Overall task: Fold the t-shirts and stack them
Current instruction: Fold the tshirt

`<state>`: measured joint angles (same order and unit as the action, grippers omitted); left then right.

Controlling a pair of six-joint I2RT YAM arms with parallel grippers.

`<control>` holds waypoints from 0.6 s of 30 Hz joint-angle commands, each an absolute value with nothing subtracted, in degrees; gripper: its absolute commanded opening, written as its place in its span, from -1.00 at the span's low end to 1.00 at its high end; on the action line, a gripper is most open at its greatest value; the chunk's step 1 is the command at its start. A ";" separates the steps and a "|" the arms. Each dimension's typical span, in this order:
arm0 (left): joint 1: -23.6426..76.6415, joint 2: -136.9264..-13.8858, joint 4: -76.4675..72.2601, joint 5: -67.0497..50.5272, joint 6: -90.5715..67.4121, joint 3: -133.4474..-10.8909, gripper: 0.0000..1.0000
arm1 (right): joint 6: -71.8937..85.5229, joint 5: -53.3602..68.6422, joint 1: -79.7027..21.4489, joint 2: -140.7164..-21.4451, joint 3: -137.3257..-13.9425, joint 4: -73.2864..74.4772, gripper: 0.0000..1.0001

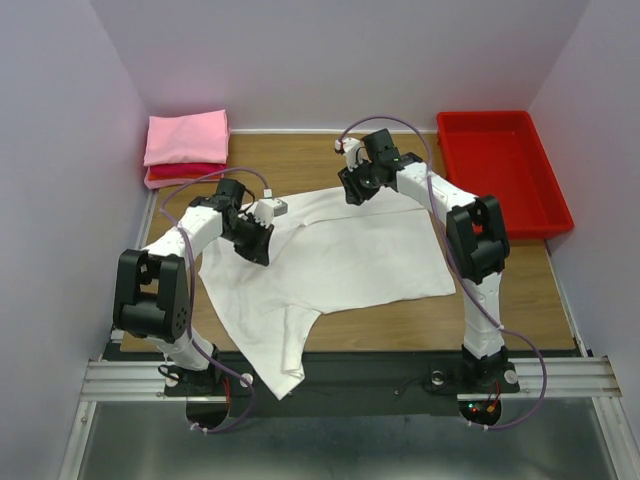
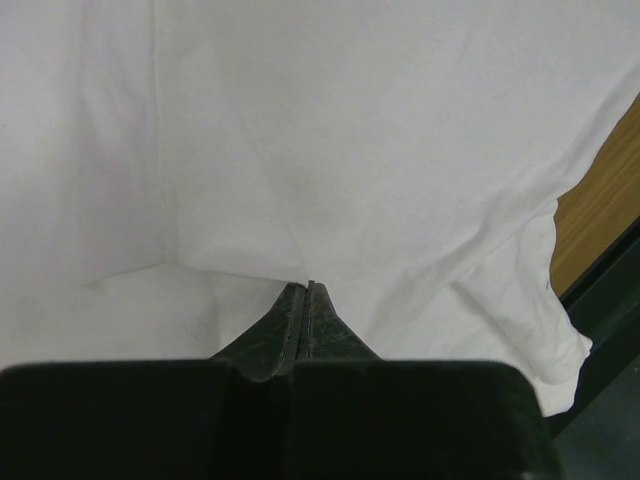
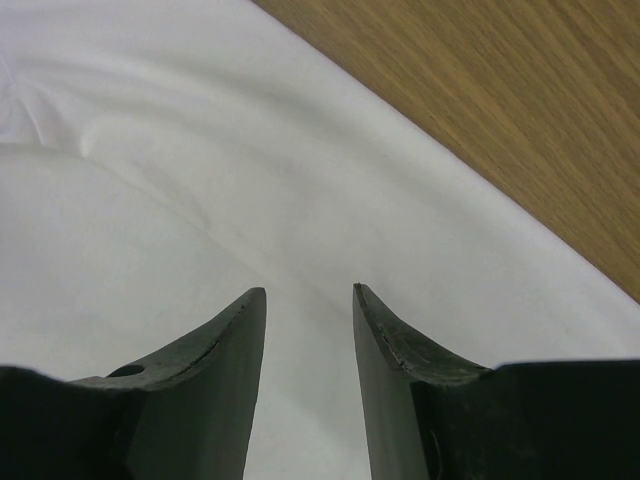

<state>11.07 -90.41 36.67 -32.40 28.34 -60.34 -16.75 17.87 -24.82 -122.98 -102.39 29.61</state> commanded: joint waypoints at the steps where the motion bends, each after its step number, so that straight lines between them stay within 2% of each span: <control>1: 12.48 -90.44 38.58 -34.45 27.60 -60.56 -1.00 | -17.14 17.49 -25.05 -121.99 -104.06 29.36 -0.08; 4: 13.09 -90.70 38.58 -34.98 27.51 -60.65 -1.00 | -17.05 18.19 -25.05 -122.08 -103.80 29.44 -0.08; 6: 13.53 -90.79 38.76 -34.89 27.95 -60.64 -0.76 | -16.96 18.54 -25.05 -122.17 -103.71 29.62 -0.08; 7: 13.54 -90.79 38.76 -34.54 28.56 -60.73 -0.49 | -16.96 19.07 -25.05 -122.17 -103.71 29.71 -0.08; 10: 12.31 -89.39 39.46 -34.88 30.66 -61.69 -0.14 | -16.53 20.30 -25.05 -122.08 -103.89 30.06 -0.08; 13: 6.96 -89.12 42.97 -38.92 33.48 -66.85 0.07 | -15.91 23.62 -25.14 -122.34 -104.76 30.59 -0.07; 18: -2.89 -92.10 43.34 -40.70 34.46 -74.61 0.07 | -13.37 29.09 -27.24 -123.48 -107.22 31.29 -0.07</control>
<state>2.66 -91.18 42.54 -37.56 32.60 -68.79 -15.62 23.59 -25.08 -123.15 -103.31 31.14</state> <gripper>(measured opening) 0.531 0.465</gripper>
